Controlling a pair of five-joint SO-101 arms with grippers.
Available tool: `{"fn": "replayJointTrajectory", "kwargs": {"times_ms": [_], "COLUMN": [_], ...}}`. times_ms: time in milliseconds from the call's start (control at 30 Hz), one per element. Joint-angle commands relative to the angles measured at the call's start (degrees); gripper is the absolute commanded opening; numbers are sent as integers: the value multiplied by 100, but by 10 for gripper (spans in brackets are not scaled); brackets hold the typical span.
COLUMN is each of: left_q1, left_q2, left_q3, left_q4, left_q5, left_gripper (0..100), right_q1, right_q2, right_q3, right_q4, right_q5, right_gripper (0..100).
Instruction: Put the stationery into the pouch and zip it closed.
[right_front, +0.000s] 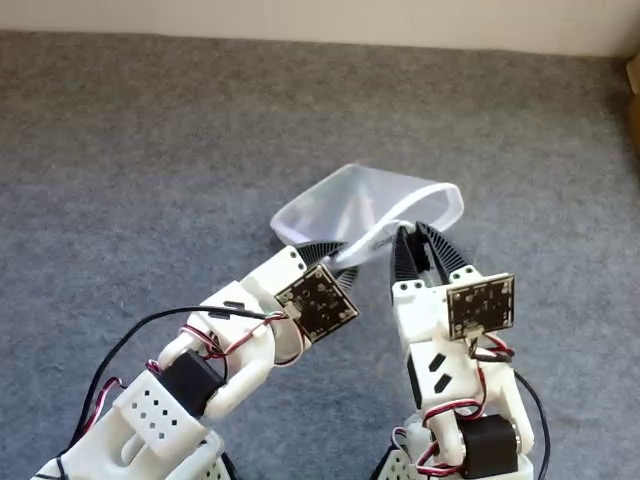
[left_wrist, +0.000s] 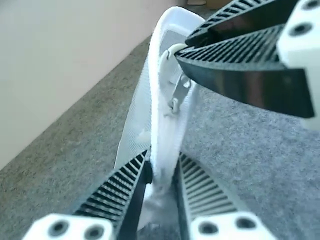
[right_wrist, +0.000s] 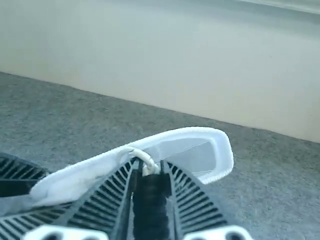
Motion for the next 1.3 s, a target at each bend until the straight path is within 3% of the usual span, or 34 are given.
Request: {"fn": "replayJointTrajectory", "kwargs": {"times_ms": [0, 433, 833, 1000, 1267], "left_q1": [92, -92, -347, -338, -620], "left_q2": [-163, -171, -233, -1121, -3020], "left_q3": [-171, -215, -224, -215, -171], "left_q4": [0, 387, 396, 993, 2084], "left_q5": [53, 62, 79, 88, 88], "left_gripper": [8, 5, 5, 5, 5], "right_q1": [462, 1411, 2114, 2352, 2352], "right_q2": [22, 57, 66, 66, 66], "right_q3": [-40, 743, 1007, 1455, 1490], "right_q4": [-268, -1815, -2554, -3266, -3275], "right_q5": [62, 62, 62, 62, 62], "right_gripper": [5, 5, 5, 5, 5]}}
